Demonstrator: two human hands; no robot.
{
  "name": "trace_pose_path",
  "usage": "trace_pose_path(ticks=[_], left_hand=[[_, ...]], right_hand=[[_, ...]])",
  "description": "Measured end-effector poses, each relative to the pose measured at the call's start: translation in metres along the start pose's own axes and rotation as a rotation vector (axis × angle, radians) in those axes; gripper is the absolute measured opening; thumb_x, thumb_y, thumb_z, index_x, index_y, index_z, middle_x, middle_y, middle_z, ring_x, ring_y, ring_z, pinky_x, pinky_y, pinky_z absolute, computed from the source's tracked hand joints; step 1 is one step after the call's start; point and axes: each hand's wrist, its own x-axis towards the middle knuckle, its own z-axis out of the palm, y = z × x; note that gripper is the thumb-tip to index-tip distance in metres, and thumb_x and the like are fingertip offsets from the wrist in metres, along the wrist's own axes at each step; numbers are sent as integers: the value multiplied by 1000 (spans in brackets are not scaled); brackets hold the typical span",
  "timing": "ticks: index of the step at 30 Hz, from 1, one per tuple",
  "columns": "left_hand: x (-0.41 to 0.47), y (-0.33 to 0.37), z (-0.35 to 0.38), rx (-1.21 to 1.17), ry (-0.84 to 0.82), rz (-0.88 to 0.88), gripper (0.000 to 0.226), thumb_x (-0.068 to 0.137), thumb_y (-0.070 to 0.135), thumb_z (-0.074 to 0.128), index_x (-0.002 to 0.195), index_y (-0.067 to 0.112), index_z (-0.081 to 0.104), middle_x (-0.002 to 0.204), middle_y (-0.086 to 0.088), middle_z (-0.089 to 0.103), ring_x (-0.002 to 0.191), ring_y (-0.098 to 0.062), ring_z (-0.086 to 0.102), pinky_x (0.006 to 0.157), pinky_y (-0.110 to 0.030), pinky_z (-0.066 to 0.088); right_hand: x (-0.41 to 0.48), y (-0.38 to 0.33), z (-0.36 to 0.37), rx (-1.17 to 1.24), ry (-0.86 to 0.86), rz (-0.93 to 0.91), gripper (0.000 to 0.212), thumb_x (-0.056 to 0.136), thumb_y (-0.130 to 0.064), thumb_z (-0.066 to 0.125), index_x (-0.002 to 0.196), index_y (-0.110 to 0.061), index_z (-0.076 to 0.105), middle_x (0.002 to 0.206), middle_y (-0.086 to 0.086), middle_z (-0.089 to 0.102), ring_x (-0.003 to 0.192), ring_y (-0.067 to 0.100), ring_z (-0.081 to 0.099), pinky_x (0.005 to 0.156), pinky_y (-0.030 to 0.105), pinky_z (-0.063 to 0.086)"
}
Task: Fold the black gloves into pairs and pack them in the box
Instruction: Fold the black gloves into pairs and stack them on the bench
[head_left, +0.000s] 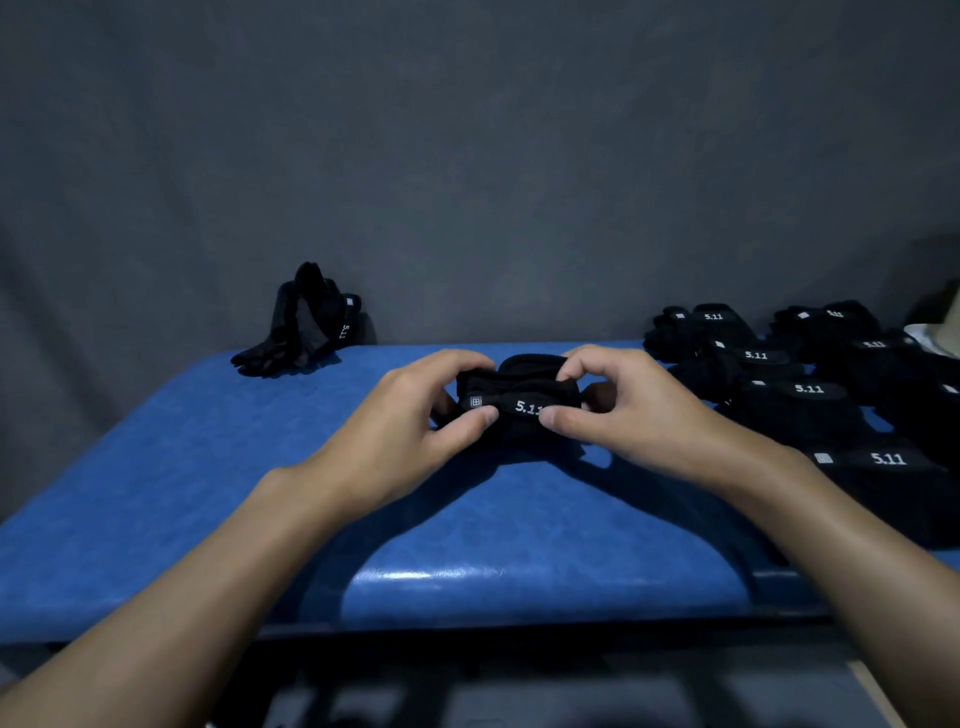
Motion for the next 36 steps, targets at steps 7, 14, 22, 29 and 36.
trace_pose_path(ticks=[7, 14, 22, 29, 36], left_hand=[[-1, -1, -1, -33, 6, 32, 39, 84, 35, 72, 120, 35, 56, 82, 18, 64, 67, -17, 64, 65, -34, 53], [-2, 5, -4, -294, -65, -14, 39, 91, 50, 45, 114, 23, 62, 84, -7, 70, 78, -24, 67, 80, -42, 53], [-1, -7, 1, 44, -103, -56, 12, 93, 34, 62, 98, 28, 71, 95, 13, 67, 89, -10, 63, 74, -22, 46], [-2, -14, 3, 253, -205, -172, 53, 75, 74, 40, 111, 42, 63, 103, 14, 63, 102, -5, 58, 100, -43, 43], [0, -14, 6, 225, -196, -131, 52, 81, 62, 50, 117, 29, 68, 111, 22, 58, 106, 1, 56, 102, -40, 42]], right_hand=[[1, -2, -2, 60, -51, -44, 22, 80, -20, 80, 78, -14, 59, 62, 5, 57, 56, 12, 52, 55, 31, 42], [-7, -20, -14, 274, -244, 10, 40, 76, -32, 74, 69, -2, 48, 98, 14, 74, 98, 17, 70, 89, 31, 50], [-2, 4, -4, 43, -173, 46, 20, 83, -28, 76, 80, -12, 65, 92, 15, 71, 89, 37, 66, 89, 55, 50], [6, 27, -1, -173, -136, 163, 20, 82, -35, 76, 96, -33, 62, 71, -9, 59, 60, 3, 51, 70, 27, 45], [7, 23, 4, -240, -102, 168, 16, 79, -28, 80, 92, -27, 72, 74, -12, 62, 65, 0, 55, 66, 16, 41]])
